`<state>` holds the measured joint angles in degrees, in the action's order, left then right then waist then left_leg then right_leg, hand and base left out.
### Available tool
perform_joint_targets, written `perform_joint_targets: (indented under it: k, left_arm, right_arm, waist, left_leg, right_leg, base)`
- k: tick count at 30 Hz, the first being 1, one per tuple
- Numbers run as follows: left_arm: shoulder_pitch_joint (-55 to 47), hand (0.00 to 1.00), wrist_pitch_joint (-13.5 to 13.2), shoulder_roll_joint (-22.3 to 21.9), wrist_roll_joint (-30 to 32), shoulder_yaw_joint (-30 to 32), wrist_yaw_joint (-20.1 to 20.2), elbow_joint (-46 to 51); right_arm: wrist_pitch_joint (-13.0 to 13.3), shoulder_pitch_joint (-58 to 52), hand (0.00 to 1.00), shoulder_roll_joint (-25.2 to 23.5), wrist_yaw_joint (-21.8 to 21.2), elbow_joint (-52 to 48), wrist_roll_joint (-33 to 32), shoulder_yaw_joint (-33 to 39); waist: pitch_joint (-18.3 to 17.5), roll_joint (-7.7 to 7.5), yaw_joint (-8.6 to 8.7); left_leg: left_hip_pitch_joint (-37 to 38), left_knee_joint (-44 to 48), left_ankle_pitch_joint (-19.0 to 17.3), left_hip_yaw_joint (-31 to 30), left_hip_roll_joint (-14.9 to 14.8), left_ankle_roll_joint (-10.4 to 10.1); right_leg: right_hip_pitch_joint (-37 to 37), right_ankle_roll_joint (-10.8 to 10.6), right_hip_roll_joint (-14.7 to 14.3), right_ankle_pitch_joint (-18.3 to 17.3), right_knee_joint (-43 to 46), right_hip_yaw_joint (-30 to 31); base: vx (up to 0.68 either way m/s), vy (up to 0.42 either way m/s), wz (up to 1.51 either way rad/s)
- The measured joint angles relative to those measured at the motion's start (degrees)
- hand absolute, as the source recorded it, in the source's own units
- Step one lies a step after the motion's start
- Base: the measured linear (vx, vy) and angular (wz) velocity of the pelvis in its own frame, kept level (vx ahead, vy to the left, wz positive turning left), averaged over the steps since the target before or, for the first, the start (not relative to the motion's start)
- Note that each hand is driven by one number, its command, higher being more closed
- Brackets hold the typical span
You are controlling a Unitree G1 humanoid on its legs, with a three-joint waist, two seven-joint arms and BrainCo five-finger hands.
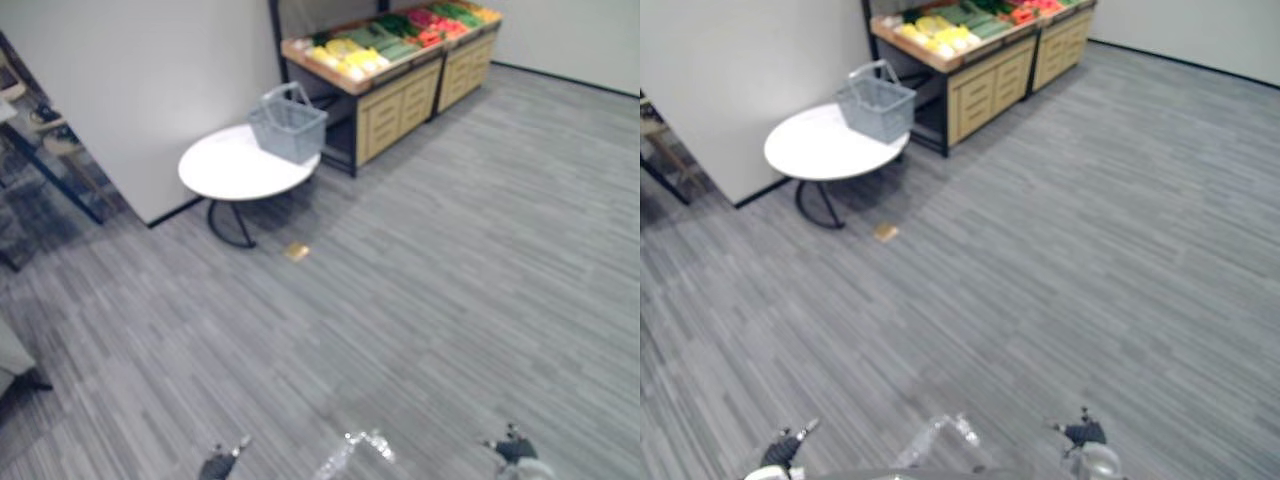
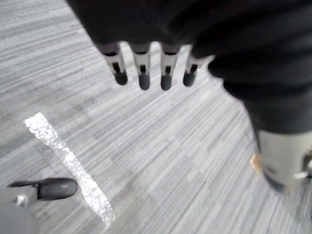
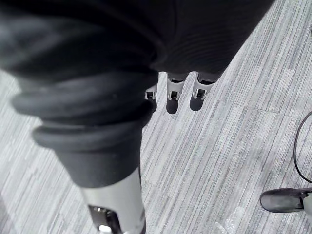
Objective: Pick vegetable in the basket
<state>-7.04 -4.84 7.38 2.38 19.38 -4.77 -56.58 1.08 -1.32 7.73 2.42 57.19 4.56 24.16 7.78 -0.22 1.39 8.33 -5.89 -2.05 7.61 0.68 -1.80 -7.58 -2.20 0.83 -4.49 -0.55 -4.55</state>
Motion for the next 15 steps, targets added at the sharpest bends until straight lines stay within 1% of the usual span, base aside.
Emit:
perform_joint_targets:
  k: [2,3,4,5,6,7,8,9,10,11,12,13,14,15]
  left_arm:
    - [0.02,0.0,0.0,-0.4,0.0,-0.02,0.0,-0.09]
    - [0.0,0.0,0.0,-0.5,0.0,-0.03,0.0,-0.12]
    - [-0.04,0.0,0.0,-0.48,0.0,0.05,0.01,-0.12]
    - [-0.49,0.0,0.0,-0.41,0.0,0.3,0.03,-0.39]
    - [-0.74,0.0,0.01,-0.53,0.0,0.86,0.03,-0.44]
    - [-0.76,0.0,0.0,-0.57,0.0,1.31,0.13,-0.43]
    - [-0.4,0.0,0.03,-1.21,-0.02,2.82,0.14,0.0]
    - [-0.59,0.0,0.0,-2.88,-0.05,4.29,0.04,1.18]
    - [-0.75,0.0,-0.01,-3.78,-0.05,4.71,0.03,1.33]
    - [-1.65,0.0,0.05,-5.21,-0.05,4.5,0.12,1.22]
    - [-2.36,0.0,0.05,-5.6,-0.07,3.64,0.16,1.01]
    - [-2.65,0.0,0.05,-5.35,-0.03,2.9,0.22,0.87]
    - [-3.25,0.0,0.05,-5.4,-0.04,2.12,0.21,0.68]
    - [-3.59,0.0,0.0,-5.4,-0.04,1.04,0.25,0.64]
  right_arm:
    - [-0.24,0.26,0.0,-0.02,0.0,-0.01,-0.01,-0.02]
    - [-0.33,0.2,0.0,-0.04,0.0,-0.01,-0.01,-0.19]
    - [-0.33,0.13,0.0,-0.05,0.0,0.0,-0.02,-0.52]
    - [-0.32,-0.04,0.0,-0.15,-0.01,-0.01,-0.03,-1.52]
    - [-0.33,-0.39,0.0,-0.49,-0.03,-0.05,-0.03,-2.39]
    - [-0.33,-0.7,0.0,-1.02,-0.02,-0.1,-0.04,-2.26]
    - [-0.37,-1.74,0.0,-2.28,0.0,-0.73,-0.06,-2.26]
    - [-0.39,-3.24,0.0,-3.01,0.0,-2.53,-0.11,-2.45]
    - [-0.35,-3.93,0.0,-3.09,0.05,-3.13,-0.12,-2.57]
    - [-0.46,-4.51,0.0,-3.21,0.1,-3.09,-0.14,-2.77]
    - [-0.63,-4.41,0.0,-3.22,0.11,-2.78,-0.16,-2.67]
    - [-0.64,-4.11,0.0,-3.12,0.1,-2.69,-0.16,-2.66]
    - [-0.66,-3.04,0.0,-3.06,0.07,-2.28,-0.17,-2.64]
    - [-0.65,-2.39,0.0,-3.01,0.05,-2.27,-0.16,-2.56]
  waist:
    - [0.35,0.11,-0.04]
    - [0.5,0.11,-0.07]
    - [0.52,0.09,-0.13]
    - [0.73,-0.19,-0.15]
    - [1.68,-0.69,-0.3]
    - [1.92,-0.97,-0.35]
    - [2.43,-1.71,-0.48]
    - [3.34,-1.06,-0.81]
    - [3.89,-0.89,-1.38]
    - [3.98,-0.49,-1.51]
    - [3.94,-0.58,-1.82]
    - [3.96,-0.54,-1.99]
    - [3.94,-0.57,-2.38]
    - [3.95,-0.54,-2.68]
  left_leg:
    - [-0.48,0.0,-0.05,0.23,-0.1,-0.07]
    - [-0.92,0.12,-0.68,0.75,-0.27,-0.68]
    - [-0.9,0.45,-1.03,1.21,-0.39,-0.83]
    - [-1.59,2.98,-2.67,1.88,-0.67,-1.26]
    - [-4.02,11.34,-6.35,2.93,-1.51,-2.6]
    - [-6.25,17.05,-8.19,3.61,-2.1,-3.31]
    - [-12.17,31.63,-9.52,5.49,-4.19,-4.03]
    - [-17.62,46.51,-8.34,6.86,-7.83,-3.5]
    - [-19.56,51.67,-7.76,7.55,-9.63,-3.19]
    - [-21.48,56.26,-9.09,8.17,-11.18,-3.04]
    - [-22.6,53.9,-10.22,9.67,-11.46,-2.66]
    - [-23.31,51.2,-10.49,10.16,-11.25,-2.68]
    - [-24.25,42.64,-10.18,11.32,-10.0,-2.58]
    - [-25.27,32.11,-7.37,11.2,-7.94,-2.08]
  right_leg:
    - [1.52,0.2,-0.04,-0.79,1.59,0.16]
    - [2.39,0.34,-0.14,-1.52,2.81,0.48]
    - [2.83,0.49,-0.24,-2.08,3.54,0.84]
    - [3.56,1.03,-0.19,-3.78,5.54,1.47]
    - [3.36,1.47,0.0,-5.43,7.25,1.87]
    - [3.16,1.64,0.08,-6.09,7.72,1.86]
    - [2.51,1.96,0.26,-6.88,8.8,1.54]
    - [0.21,2.6,-0.6,-7.58,8.98,1.67]
    - [-0.87,3.21,-1.05,-8.35,8.98,1.87]
    - [-2.98,3.25,-1.11,-9.62,9.21,2.28]
    - [-4.05,3.13,-0.34,-10.42,9.37,3.13]
    - [-4.14,3.03,0.18,-10.71,9.35,3.62]
    - [-4.1,2.52,1.54,-11.14,8.88,4.79]
    - [-4.37,1.89,3.06,-11.44,7.91,5.37]
  base:
    - [0.0,-0.034,-0.05]
    - [0.03,-0.036,-0.14]
    - [0.06,-0.037,-0.21]
    - [0.11,-0.044,-0.2]
    - [0.11,-0.05,-0.12]
    - [0.09,-0.089,0.02]
    - [0.07,-0.119,0.02]
    - [0.09,-0.115,-0.04]
    - [0.15,-0.05,-0.15]
    - [0.2,0.005,-0.22]
    - [0.27,0.035,-0.26]
    - [0.3,0.064,-0.4]
    - [0.33,0.119,-0.43]
    - [0.32,0.13,-0.35]
